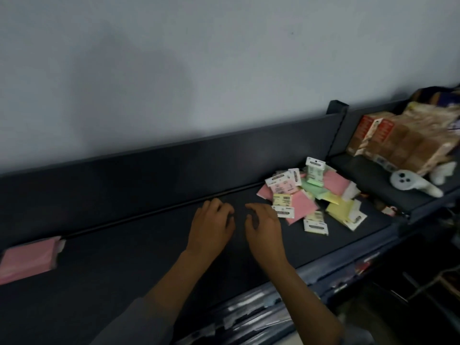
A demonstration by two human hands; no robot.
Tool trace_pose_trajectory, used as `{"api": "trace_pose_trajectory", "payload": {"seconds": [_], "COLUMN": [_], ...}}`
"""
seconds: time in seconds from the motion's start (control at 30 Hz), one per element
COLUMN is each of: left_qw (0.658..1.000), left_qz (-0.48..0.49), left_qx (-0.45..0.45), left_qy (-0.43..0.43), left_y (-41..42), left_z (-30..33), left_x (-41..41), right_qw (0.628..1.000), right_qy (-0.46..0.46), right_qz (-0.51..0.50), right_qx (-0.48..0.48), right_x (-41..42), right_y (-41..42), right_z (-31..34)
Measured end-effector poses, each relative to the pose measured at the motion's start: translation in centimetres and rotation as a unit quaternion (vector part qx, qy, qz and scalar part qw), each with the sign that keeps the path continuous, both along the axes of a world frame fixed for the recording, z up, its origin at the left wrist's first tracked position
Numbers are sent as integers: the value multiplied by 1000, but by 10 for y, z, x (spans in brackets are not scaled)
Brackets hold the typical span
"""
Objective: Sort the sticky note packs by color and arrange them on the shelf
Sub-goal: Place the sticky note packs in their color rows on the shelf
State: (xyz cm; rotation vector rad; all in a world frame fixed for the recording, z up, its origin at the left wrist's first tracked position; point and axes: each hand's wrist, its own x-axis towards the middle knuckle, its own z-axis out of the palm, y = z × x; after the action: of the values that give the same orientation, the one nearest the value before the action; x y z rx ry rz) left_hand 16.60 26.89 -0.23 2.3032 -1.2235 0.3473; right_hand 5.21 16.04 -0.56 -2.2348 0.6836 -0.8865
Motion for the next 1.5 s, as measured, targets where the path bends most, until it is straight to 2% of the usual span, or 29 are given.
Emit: {"api": "trace_pose_trajectory", "payload": {"seconds": [0.33, 0.57, 0.73, 0.87, 0.93, 1.27, 1.5], "left_qw": [995, 988, 985, 977, 974, 965, 965], "left_qz": [-103, -143, -157, -196, -211, -218, -225], "left_qx": [8, 60, 64, 74, 73, 121, 70], "left_qy": [-12, -12, 3, 40, 48, 83, 117], "left_y": [-143, -189, -215, -241, -257, -331, -349], "left_z": [12, 1, -2, -12, -14, -19, -31], "left_x": [-111, -153, -155, -154, -151, -121, -113], "right_qw": [994, 988, 974, 964, 958, 924, 923], "right_qy": [-21, -12, 19, -25, -11, 139, 137], "right_qz": [-110, -153, -189, -190, -195, -261, -265], "right_qx": [-17, 22, 124, 183, 210, 241, 242], "right_x": [-126, -174, -174, -168, -165, -131, -118], "right_y": [-124, -165, -182, -206, -218, -295, -314], "right_z": [4, -12, -27, -19, -14, -30, -38]}}
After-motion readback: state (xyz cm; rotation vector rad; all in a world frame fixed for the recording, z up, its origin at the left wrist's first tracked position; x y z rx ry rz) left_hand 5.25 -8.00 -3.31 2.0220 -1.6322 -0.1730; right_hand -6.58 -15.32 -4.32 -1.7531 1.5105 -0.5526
